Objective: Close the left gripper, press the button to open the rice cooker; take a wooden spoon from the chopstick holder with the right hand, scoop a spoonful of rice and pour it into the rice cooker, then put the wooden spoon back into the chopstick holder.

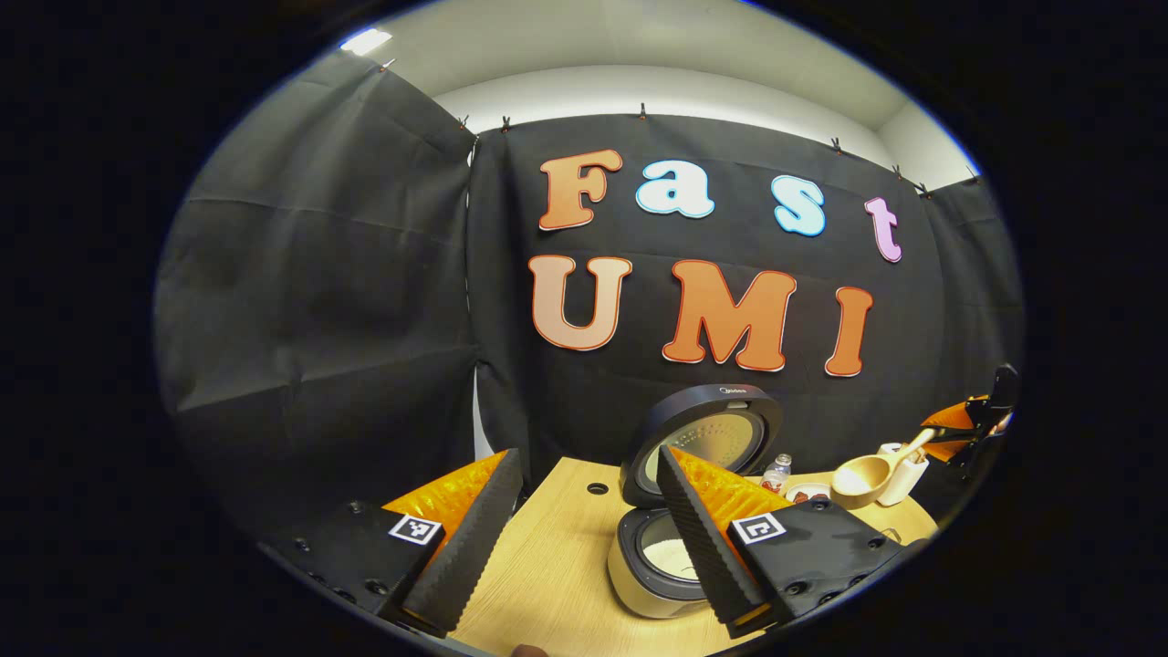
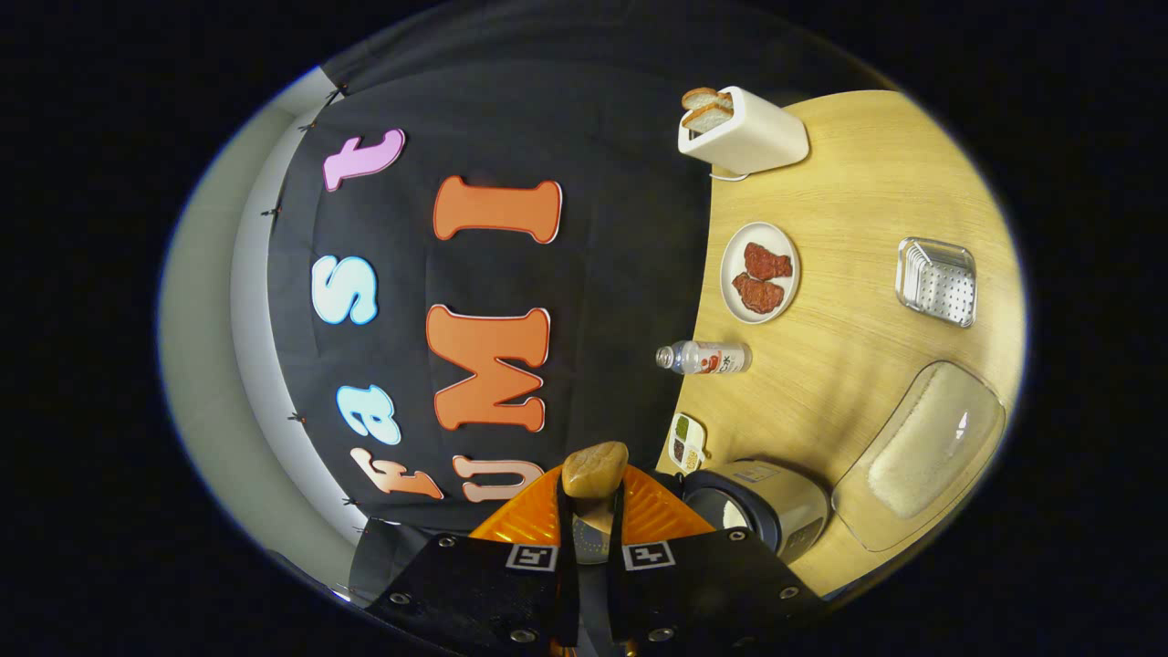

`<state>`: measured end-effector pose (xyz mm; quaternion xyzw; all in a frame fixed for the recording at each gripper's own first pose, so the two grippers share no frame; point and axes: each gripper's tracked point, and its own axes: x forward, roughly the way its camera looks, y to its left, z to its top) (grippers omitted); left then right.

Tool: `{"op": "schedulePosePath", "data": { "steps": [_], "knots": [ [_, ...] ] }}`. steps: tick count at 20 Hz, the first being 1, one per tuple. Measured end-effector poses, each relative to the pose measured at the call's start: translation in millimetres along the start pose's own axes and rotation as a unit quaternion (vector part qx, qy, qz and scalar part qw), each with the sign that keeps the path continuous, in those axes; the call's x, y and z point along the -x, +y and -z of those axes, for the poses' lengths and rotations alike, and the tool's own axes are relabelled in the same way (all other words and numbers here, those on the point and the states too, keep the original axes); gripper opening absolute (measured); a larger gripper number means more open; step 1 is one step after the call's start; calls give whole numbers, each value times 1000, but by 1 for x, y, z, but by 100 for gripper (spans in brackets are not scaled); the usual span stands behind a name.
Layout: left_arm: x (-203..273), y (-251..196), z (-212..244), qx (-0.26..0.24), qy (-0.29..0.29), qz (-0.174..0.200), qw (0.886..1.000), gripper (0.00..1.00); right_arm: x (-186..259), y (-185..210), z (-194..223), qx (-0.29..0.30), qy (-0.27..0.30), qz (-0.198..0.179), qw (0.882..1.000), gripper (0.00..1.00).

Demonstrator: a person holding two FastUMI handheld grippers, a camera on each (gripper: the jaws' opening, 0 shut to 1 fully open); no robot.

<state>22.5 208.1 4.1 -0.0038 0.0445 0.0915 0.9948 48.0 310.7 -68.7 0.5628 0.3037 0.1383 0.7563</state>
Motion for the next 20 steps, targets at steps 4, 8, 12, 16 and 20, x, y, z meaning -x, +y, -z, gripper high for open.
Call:
{"op": "schedulePosePath", "data": {
  "steps": [4,8,12,16,20],
  "knots": [
    [8,5,-5,-5,-2,-2,1000,100,-32,6,22,24,12,6,1000,12],
    [13,14,-6,-10,-1,-9,1000,100,-52,13,39,53,14,3,998,12],
    [13,28,-6,-7,3,-23,1000,100,-63,23,52,109,6,-2,994,12],
    [13,36,-10,0,1,-26,1000,100,-65,39,58,148,-3,-15,989,12],
    [13,43,-9,-2,2,-29,1000,99,-67,49,66,195,-13,-25,980,12]
  ]
}}
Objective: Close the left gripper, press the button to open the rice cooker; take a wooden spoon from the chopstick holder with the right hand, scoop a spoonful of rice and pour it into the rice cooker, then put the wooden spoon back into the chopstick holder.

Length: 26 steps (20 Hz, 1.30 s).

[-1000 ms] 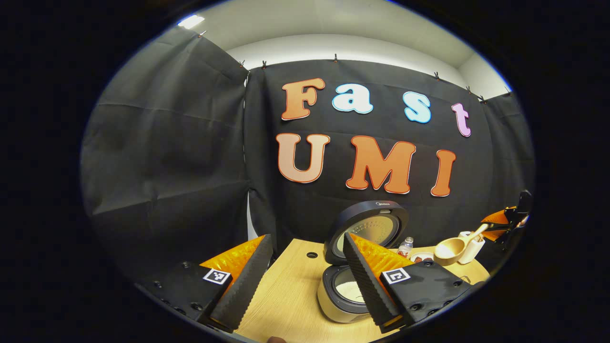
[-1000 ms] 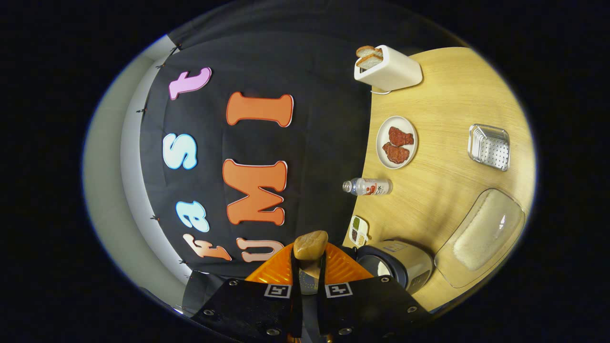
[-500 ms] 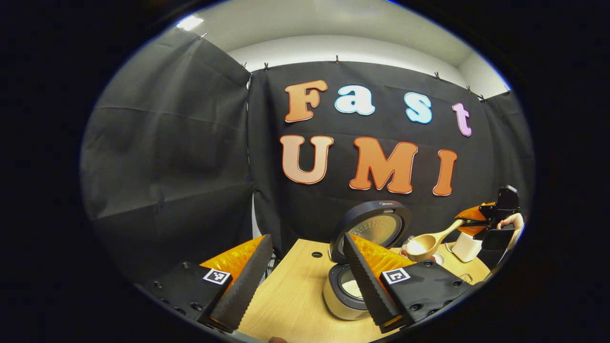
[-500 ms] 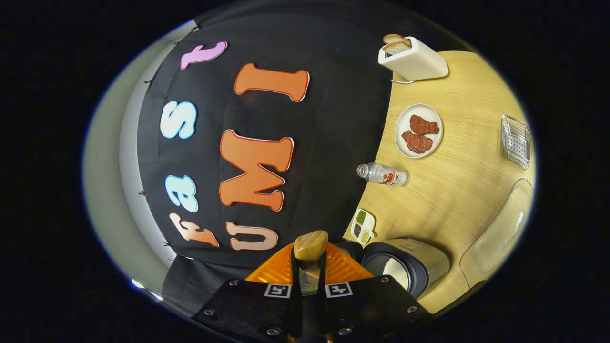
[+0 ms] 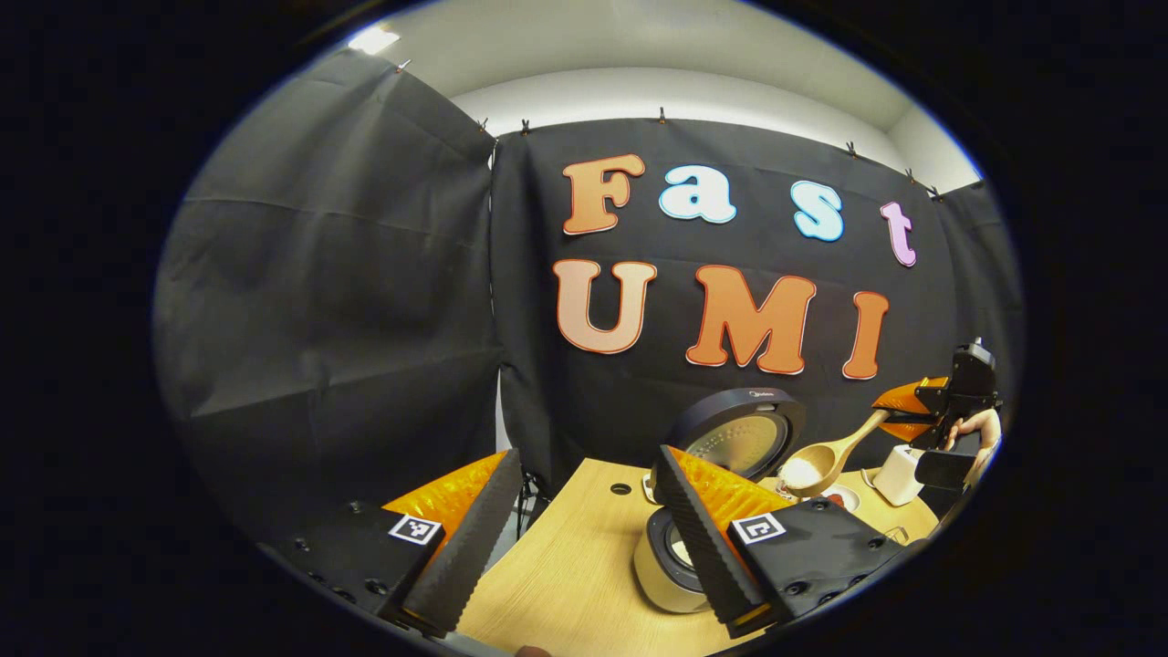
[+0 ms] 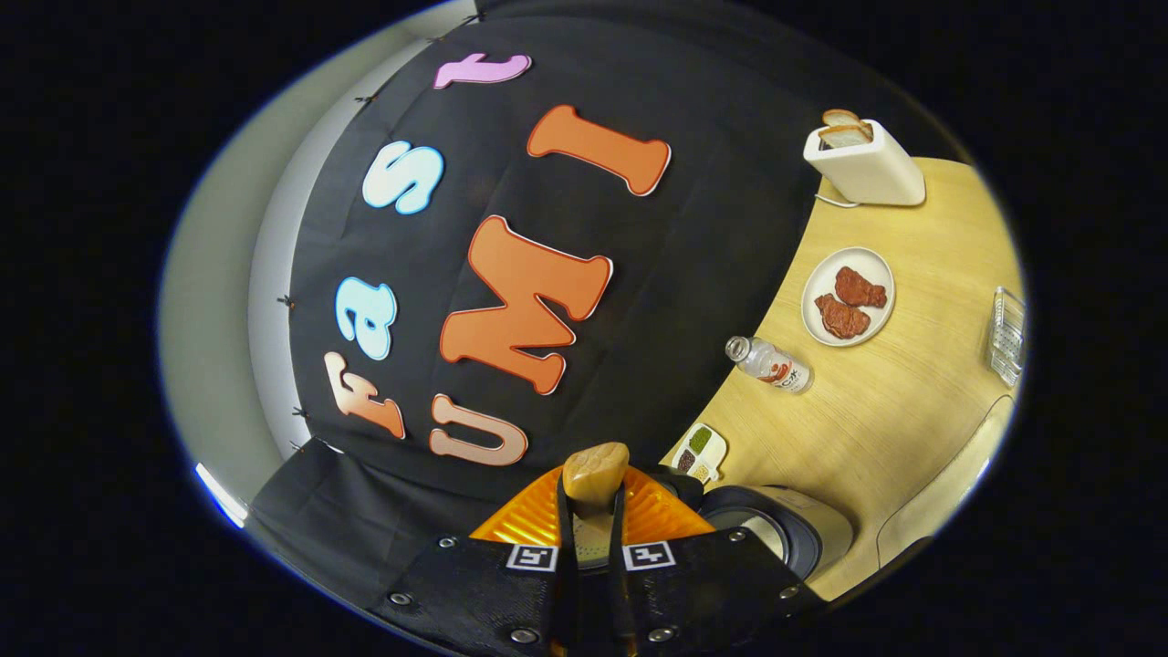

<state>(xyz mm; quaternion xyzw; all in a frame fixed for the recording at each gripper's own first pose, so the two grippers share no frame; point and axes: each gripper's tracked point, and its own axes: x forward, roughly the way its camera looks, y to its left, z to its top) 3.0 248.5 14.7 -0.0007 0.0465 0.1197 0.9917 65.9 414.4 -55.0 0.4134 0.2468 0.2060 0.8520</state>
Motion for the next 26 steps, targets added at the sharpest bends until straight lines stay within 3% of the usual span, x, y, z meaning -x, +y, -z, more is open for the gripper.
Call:
{"op": "schedulePosePath", "data": {
  "steps": [14,26],
  "knots": [
    [-10,5,4,1,6,3,1000,98,0,29,9,97,-17,-23,995,12],
    [-21,8,3,-5,6,0,1000,99,-5,45,16,187,-29,-47,981,12]
  ]
}}
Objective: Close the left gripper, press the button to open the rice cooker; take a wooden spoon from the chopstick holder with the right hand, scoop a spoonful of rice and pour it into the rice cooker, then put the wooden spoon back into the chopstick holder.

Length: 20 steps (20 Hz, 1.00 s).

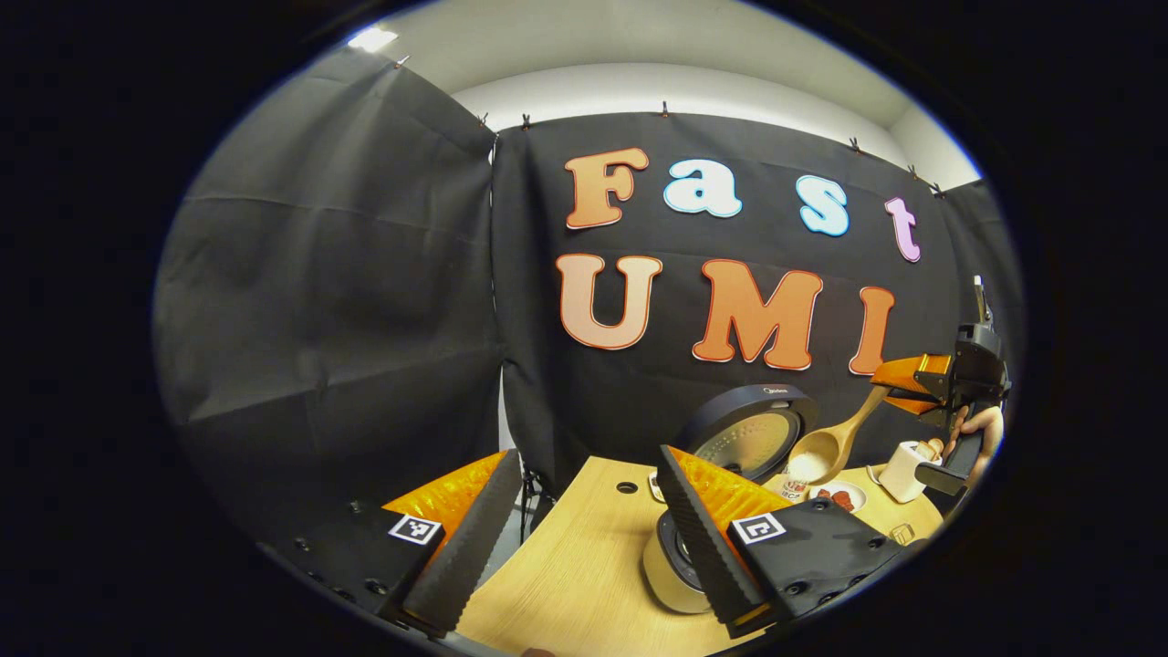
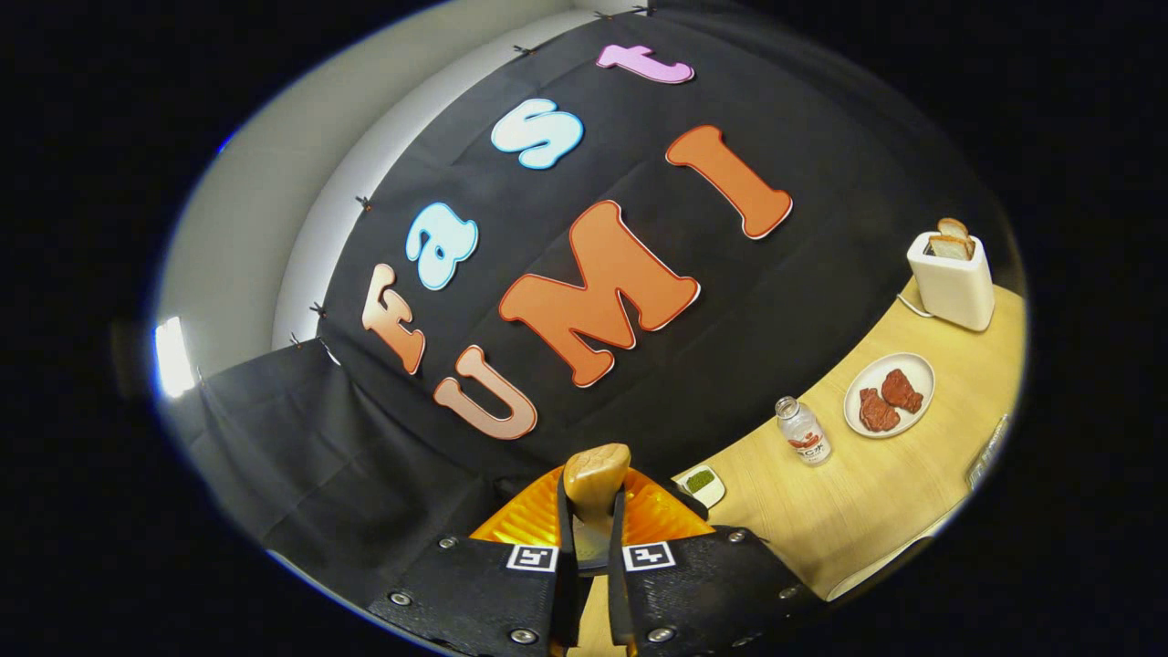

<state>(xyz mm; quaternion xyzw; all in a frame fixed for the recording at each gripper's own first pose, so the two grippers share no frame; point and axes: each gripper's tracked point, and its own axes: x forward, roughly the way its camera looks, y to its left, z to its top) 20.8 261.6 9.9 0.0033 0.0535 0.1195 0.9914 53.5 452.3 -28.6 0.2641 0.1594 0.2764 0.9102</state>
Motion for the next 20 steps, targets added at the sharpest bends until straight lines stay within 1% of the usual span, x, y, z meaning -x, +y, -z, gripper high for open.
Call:
{"op": "schedulePosePath", "data": {
  "steps": [10,14,17,20],
  "knots": [
    [-5,-5,3,-1,3,3,1000,98,0,4,0,46,-2,-16,999,12],
    [-6,-4,4,-7,3,-2,1000,98,2,7,5,83,-1,-25,996,12],
    [-5,-5,5,-2,4,-1,1000,99,10,13,12,106,1,-35,994,12],
    [-6,-2,5,0,6,-3,1000,98,10,20,21,147,5,-49,988,12]
  ]
}}
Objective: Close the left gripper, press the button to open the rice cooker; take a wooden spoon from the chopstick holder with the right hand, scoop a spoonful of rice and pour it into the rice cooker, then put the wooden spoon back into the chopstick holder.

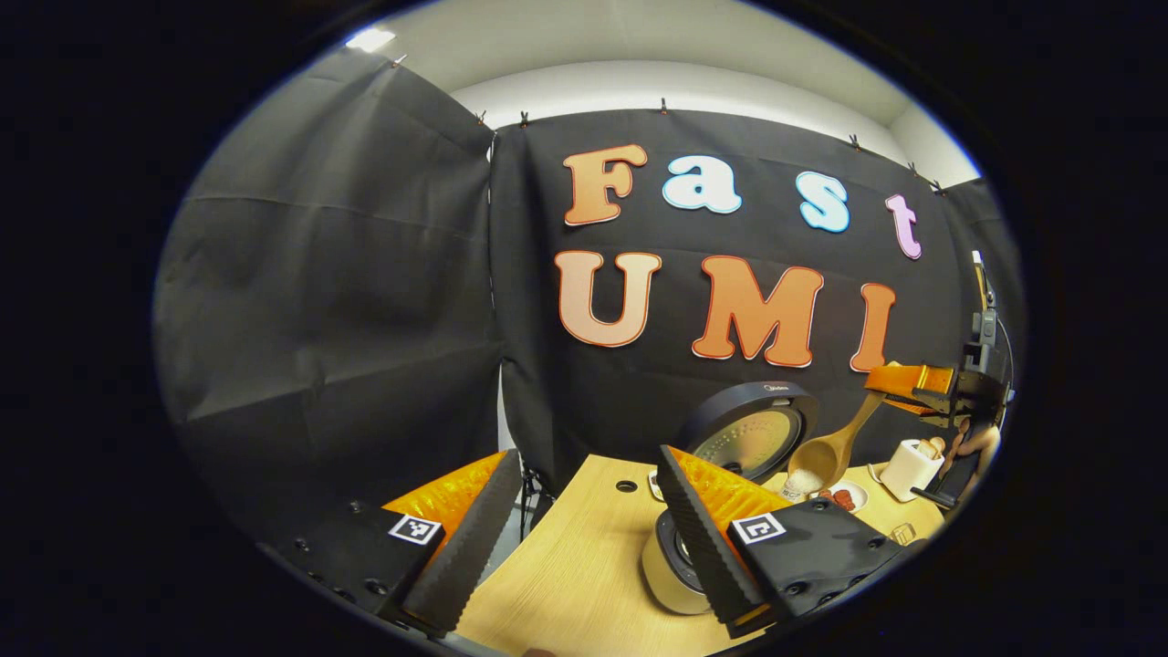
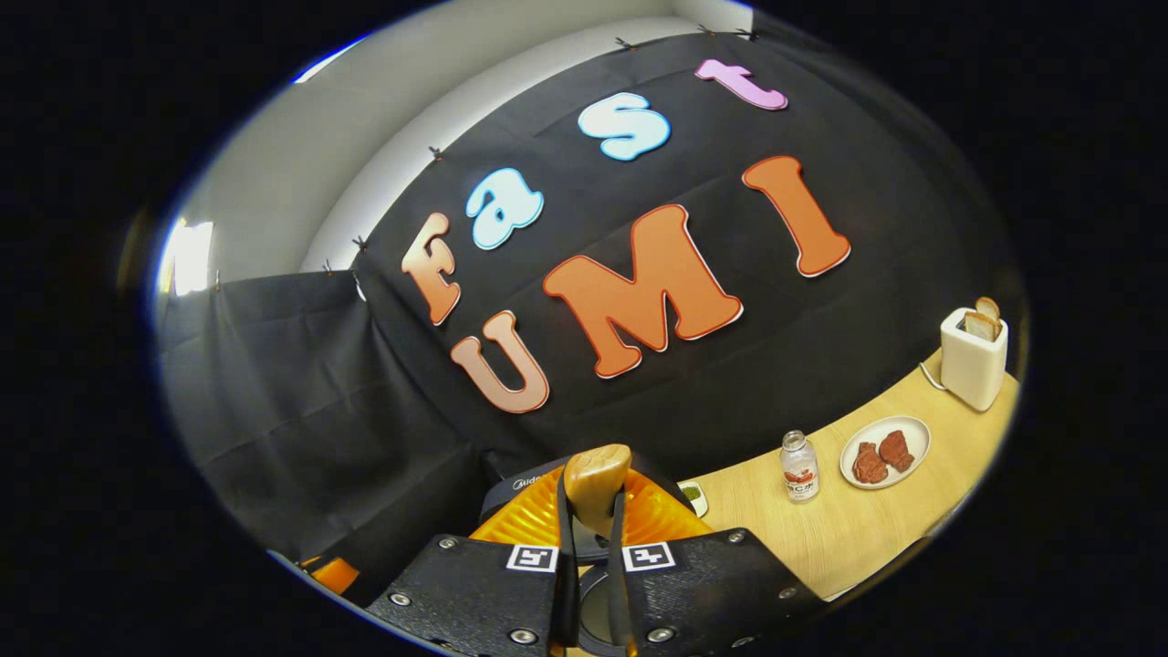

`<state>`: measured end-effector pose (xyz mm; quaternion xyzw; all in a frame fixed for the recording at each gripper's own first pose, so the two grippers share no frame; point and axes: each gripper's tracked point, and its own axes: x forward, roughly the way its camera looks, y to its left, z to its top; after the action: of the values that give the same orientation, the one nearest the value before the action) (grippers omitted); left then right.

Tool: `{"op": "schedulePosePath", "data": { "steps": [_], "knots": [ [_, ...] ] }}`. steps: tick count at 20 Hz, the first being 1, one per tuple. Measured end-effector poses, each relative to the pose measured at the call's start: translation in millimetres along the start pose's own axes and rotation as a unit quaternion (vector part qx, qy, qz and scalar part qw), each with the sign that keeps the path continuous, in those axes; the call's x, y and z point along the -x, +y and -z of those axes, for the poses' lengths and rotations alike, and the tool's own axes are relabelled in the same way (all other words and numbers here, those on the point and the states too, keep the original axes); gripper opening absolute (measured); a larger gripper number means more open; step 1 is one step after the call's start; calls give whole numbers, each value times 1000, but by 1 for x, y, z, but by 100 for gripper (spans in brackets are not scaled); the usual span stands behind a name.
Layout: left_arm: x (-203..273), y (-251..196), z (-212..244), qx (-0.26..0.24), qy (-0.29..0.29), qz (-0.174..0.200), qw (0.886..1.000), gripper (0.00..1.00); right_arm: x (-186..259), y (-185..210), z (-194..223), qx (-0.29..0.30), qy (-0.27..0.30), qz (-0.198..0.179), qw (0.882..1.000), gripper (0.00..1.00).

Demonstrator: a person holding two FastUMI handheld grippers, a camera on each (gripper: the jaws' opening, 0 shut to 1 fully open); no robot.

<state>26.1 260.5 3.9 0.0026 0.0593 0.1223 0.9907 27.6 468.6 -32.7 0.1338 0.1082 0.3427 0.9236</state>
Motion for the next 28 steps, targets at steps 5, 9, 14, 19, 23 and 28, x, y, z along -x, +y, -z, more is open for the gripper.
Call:
{"op": "schedulePosePath", "data": {
  "steps": [5,9,14,19,23,28],
  "knots": [
    [2,-1,-2,8,-2,5,1000,98,3,13,5,66,-6,-15,998,12],
    [4,3,3,9,2,3,1000,99,3,14,11,100,-5,-20,995,12],
    [7,6,3,3,4,4,1000,98,7,11,22,145,-6,-18,989,12],
    [13,7,4,6,7,7,1000,99,9,10,36,138,7,-25,990,12],
    [18,3,-1,-3,-1,12,1000,98,17,-7,33,78,18,-10,997,12],
    [19,-13,-9,-16,-18,24,999,100,37,-41,3,31,3,17,999,12]
  ]
}}
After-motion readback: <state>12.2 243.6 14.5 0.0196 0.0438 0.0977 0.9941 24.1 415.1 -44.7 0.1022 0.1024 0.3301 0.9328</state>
